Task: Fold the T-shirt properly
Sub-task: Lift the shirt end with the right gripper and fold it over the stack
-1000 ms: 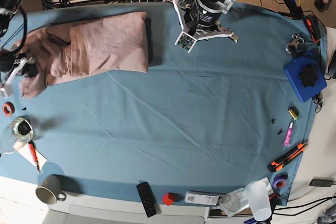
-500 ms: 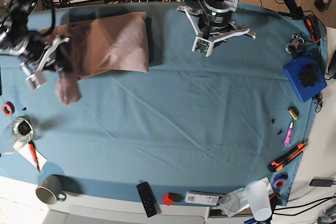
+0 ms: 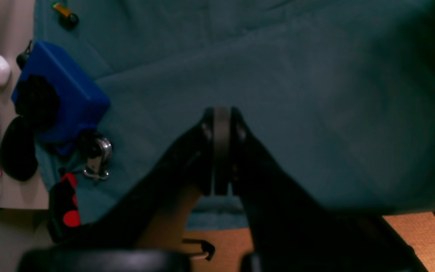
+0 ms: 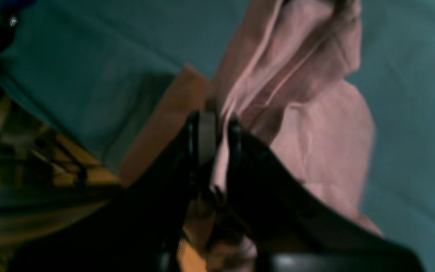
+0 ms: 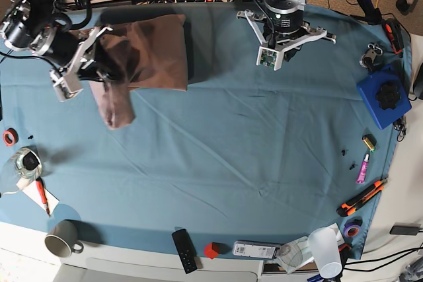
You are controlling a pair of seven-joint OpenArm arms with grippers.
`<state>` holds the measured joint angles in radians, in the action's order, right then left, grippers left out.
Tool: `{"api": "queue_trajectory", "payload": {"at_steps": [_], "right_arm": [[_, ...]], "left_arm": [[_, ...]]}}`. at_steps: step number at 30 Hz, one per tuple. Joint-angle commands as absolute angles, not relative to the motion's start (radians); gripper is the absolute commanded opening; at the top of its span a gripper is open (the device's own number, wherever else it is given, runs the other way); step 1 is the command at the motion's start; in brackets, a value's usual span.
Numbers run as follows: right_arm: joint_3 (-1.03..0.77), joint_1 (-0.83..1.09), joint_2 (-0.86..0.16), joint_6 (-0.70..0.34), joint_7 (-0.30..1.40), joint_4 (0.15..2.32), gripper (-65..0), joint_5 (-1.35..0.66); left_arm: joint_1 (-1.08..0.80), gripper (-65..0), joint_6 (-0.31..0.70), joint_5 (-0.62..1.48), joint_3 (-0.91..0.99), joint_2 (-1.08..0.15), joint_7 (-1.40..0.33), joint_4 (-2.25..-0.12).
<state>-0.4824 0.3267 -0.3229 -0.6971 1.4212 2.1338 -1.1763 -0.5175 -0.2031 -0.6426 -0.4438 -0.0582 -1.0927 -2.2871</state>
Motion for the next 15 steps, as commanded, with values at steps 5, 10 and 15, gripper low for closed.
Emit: {"api": "queue_trajectory", "payload": {"at_steps": [5, 10, 15], "right_arm": [[-0.373, 0.321, -0.324, -0.698, 1.396, 2.148, -65.0, -1.161], [-0.262, 0.321, -0.324, -0.698, 1.396, 2.148, -63.5, -1.051], [-0.244, 0.321, -0.324, -0.698, 1.396, 2.148, -53.7, -1.056]], "left_arm": [[-0.519, -65.0, -0.21, -0.655, -0.448, -0.054, -1.083, -2.306], [-0.519, -65.0, -0.21, -0.655, -0.448, -0.053, -1.082, -2.306], [-0.519, -65.0, -0.21, -0.655, -0.448, -0.053, -1.082, -2.306]]}}
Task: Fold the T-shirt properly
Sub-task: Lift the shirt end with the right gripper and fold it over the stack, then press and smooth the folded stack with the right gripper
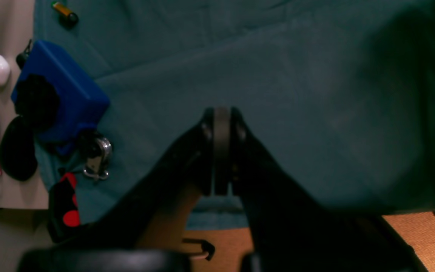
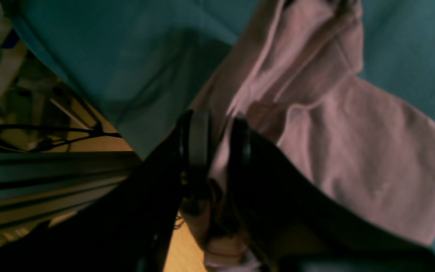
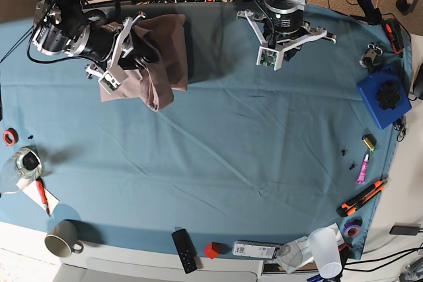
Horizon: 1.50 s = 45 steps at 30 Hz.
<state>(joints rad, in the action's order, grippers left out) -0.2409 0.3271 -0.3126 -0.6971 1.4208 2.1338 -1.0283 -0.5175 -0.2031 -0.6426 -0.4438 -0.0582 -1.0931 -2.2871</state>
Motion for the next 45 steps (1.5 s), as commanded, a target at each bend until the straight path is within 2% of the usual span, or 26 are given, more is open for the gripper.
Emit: {"api": "queue_trajectory", "payload": {"at_steps": [1, 4, 7, 13, 15, 16, 20, 32, 35, 40, 45], "right_arm": [[-0.244, 0.321, -0.324, -0.698, 1.396, 2.152, -53.7, -1.083], [-0.246, 0.321, -0.324, -0.698, 1.396, 2.204, -53.8, -1.165], [-0.269, 0.316, -0.324, -0.698, 1.396, 2.281, -53.8, -1.162], [-0.376, 0.316, -0.324, -0.698, 1.396, 2.317, -54.7, -1.007], [-0.419, 0.316, -0.324, -0.698, 1.396, 2.315, -63.6, -0.936], [-0.44, 0.319, -0.324, -0.698, 1.396, 2.314, -65.0, -0.905], [-0.509, 0.336, -0.324, -0.683, 1.359, 2.31, -65.0, -0.824], [-0.508, 0.358, -0.324, -0.593, 1.382, 2.162, -65.0, -0.721], [-0.459, 0.371, -0.324, -0.594, 1.386, 2.141, -65.0, -0.721], [-0.249, 0.4, -0.326, -0.595, 1.396, 2.08, -65.0, -0.726], [-0.098, 0.4, -0.332, -0.628, 1.396, 2.131, -65.0, -0.837]], "left_arm": [[-0.519, -65.0, -0.21, -0.655, -0.448, -0.053, -1.082, -2.306], [-0.519, -65.0, -0.21, -0.655, -0.448, -0.053, -1.082, -2.306], [-0.521, -65.0, -0.21, -0.655, -0.448, -0.053, -1.081, -2.306], [-0.521, -65.0, -0.21, -0.655, -0.448, -0.053, -1.082, -2.306], [-0.521, -65.0, -0.21, -0.655, -0.448, -0.053, -1.082, -2.306], [-0.521, -65.0, -0.21, -0.655, -0.448, -0.053, -1.082, -2.306], [-0.521, -65.0, -0.21, -0.655, -0.448, -0.053, -1.082, -2.306], [-0.521, -65.0, -0.21, -0.655, -0.448, -0.053, -1.082, -2.306], [-0.521, -65.0, -0.21, -0.655, -0.448, -0.053, -1.081, -2.306], [-0.521, -65.0, -0.21, -0.655, -0.448, -0.052, -1.074, -2.306], [-0.521, -65.0, -0.21, -0.655, -0.448, -0.053, -1.077, -2.306]]}}
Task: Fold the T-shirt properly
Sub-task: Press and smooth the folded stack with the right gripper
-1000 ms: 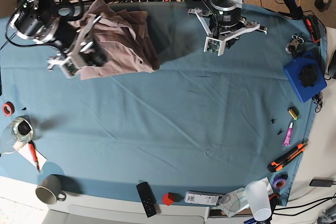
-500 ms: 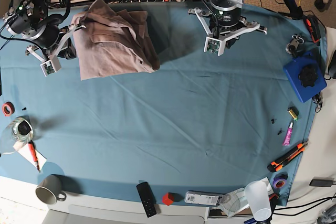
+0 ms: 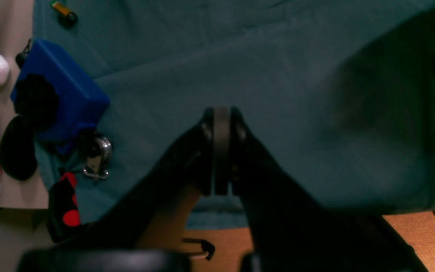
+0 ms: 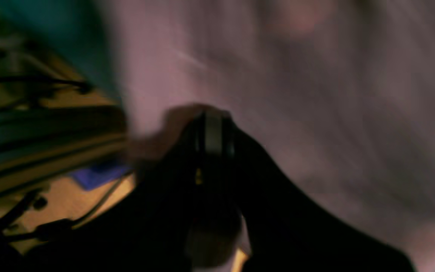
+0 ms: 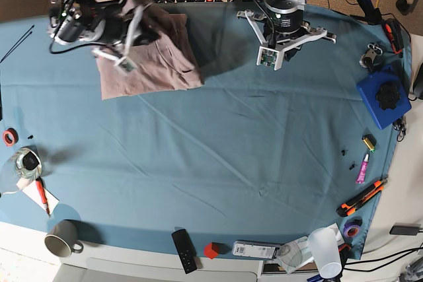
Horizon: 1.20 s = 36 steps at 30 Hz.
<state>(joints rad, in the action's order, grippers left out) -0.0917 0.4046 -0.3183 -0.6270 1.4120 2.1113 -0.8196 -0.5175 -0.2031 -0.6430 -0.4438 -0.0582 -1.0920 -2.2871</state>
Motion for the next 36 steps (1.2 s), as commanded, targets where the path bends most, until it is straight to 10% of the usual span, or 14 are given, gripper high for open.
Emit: {"api": "queue_trajectory", "payload": {"at_steps": [1, 13, 24, 36], "right_arm": [[-0.086, 0.399, -0.332, -0.645, 1.396, 2.153, -65.0, -0.866], [-0.08, 0.368, -0.326, -0.62, 1.219, 2.201, -65.0, -0.636], [-0.079, 0.208, -0.327, -0.569, 1.15, 1.82, -65.0, -0.59], [-0.184, 0.099, -0.327, -0.57, 1.367, 1.911, -65.0, -0.733]], "left_arm": [[-0.521, -65.0, -0.21, -0.655, -0.448, -0.053, -1.077, -2.306], [-0.521, -65.0, -0.21, -0.655, -0.448, -0.053, -1.073, -2.306], [-0.52, -65.0, -0.21, -0.655, -0.448, -0.053, -1.021, -2.306], [-0.515, -65.0, -0.191, -0.515, -0.178, -0.116, -0.915, -2.304]]}}
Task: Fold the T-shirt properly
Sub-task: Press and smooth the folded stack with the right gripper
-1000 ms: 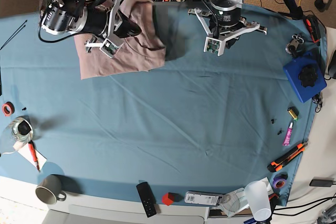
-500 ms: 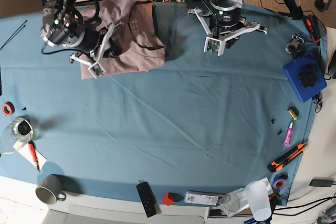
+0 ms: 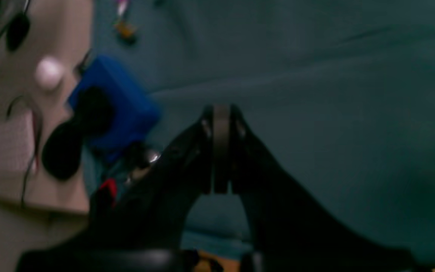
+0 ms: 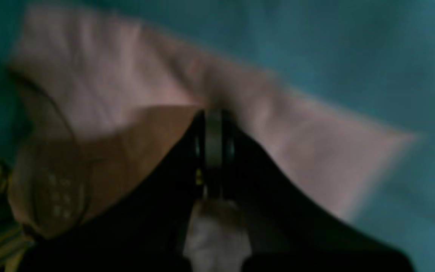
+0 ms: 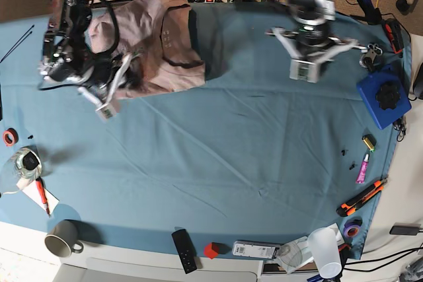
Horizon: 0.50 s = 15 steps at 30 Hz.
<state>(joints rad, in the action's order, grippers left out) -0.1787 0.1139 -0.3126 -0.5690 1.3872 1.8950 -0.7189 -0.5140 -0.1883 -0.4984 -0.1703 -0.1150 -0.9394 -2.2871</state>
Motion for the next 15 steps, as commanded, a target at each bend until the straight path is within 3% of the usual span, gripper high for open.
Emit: {"api": "queue_trajectory", "payload": {"at_steps": [1, 7, 15], "right_arm": [[-0.212, 0.1, -0.327, -0.575, 1.364, 1.925, -65.0, -0.733], [-0.376, 0.143, -0.327, -0.583, 1.377, 1.938, -65.0, -0.764], [-0.577, 0.324, -0.327, -0.62, 1.396, 2.07, -65.0, -0.887]], "left_arm": [[-0.516, -65.0, -0.169, -0.46, -0.126, -0.126, -0.916, -2.304], [-0.55, -65.0, -0.129, -0.204, 0.127, -0.196, -0.928, -2.304], [-0.619, -65.0, -0.081, -0.081, 0.228, -0.2, -1.033, -2.307]]}}
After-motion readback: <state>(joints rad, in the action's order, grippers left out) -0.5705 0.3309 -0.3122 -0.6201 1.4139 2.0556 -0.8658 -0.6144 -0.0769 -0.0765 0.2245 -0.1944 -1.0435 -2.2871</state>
